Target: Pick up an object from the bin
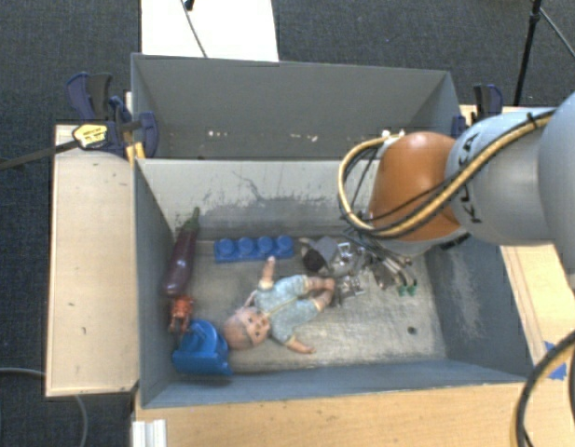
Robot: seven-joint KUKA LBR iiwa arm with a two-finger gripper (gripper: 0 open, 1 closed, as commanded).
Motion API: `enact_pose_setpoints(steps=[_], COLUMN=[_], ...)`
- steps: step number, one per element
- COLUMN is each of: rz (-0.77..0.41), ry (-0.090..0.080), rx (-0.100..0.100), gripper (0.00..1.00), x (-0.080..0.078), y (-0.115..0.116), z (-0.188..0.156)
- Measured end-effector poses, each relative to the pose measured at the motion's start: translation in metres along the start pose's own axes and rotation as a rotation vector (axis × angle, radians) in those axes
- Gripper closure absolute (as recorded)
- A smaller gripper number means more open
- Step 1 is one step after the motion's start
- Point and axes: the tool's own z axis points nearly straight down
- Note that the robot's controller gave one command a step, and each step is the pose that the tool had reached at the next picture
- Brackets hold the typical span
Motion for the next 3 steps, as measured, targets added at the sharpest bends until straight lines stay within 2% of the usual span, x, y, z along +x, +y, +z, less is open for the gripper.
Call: enact_pose_setpoints(steps=[1,2,3], rz=[-0.088,-0.088,-0.22], ry=[-0.003,-0.003,0.0], rx=[-0.003,-0.003,-0.003], gripper=[1.0,1.0,1.0], x=[-0.0103,-0.0103,-0.0137], y=[-0.0048,-0.0048,-0.0021], z=[-0.1347,-0.1347,-0.1423])
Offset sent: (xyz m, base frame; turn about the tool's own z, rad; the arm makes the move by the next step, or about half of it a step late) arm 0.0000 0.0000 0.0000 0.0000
